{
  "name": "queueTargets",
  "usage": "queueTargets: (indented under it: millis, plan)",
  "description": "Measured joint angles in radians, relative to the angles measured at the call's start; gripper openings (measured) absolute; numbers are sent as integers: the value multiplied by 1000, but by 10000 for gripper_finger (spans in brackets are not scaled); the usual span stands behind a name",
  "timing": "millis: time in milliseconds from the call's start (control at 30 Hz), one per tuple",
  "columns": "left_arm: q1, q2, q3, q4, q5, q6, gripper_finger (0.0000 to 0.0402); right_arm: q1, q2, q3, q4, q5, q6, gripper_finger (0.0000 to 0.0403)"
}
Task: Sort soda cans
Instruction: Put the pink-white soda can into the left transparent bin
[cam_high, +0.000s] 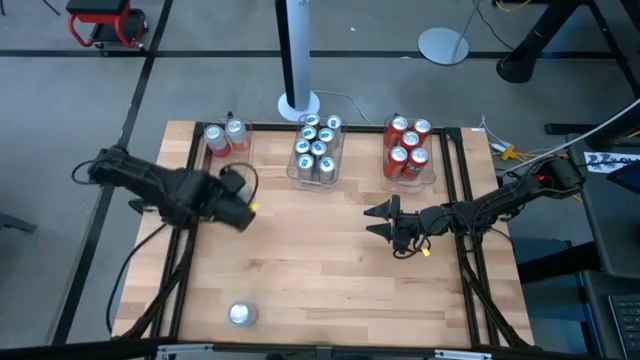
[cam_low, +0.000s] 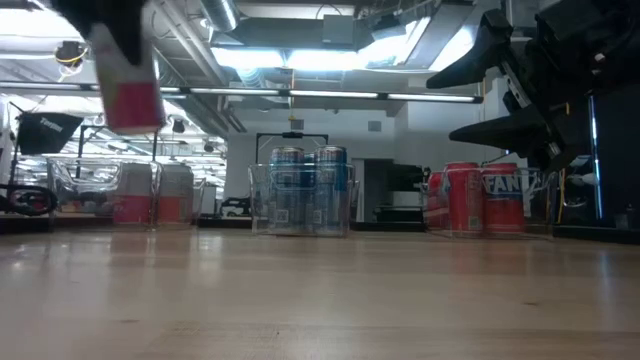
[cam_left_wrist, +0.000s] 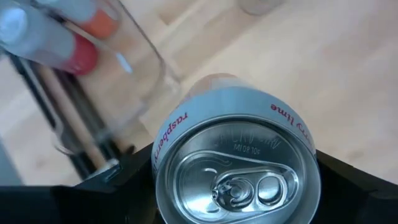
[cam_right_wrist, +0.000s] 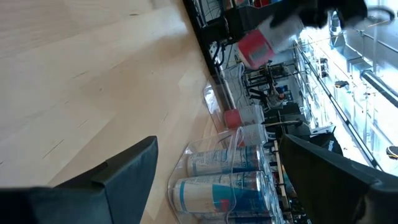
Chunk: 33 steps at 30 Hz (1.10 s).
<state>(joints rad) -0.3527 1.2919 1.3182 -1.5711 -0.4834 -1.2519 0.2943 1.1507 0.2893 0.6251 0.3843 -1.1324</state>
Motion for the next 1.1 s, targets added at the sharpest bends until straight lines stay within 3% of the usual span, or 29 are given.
queueTargets:
  millis: [267, 567, 867, 1000, 1100]
  plan:
    - [349, 0, 0, 19, -53, 319, 287, 0, 0, -2, -7, 0, 0, 335]
    - [699, 7, 0, 180, -33, 626, 287, 0, 0, -2, -28, 17, 0, 335]
    - [912, 68, -5, 216, -1, 772, 287, 0, 0, -3, -29, 19, -2, 335]
    - [988, 83, -56, 302, 98, 845, 287, 0, 0, -3, -30, 19, -2, 335]
    - [1054, 87, -111, 341, 112, 872, 287, 0, 0, -3, -31, 18, -2, 335]
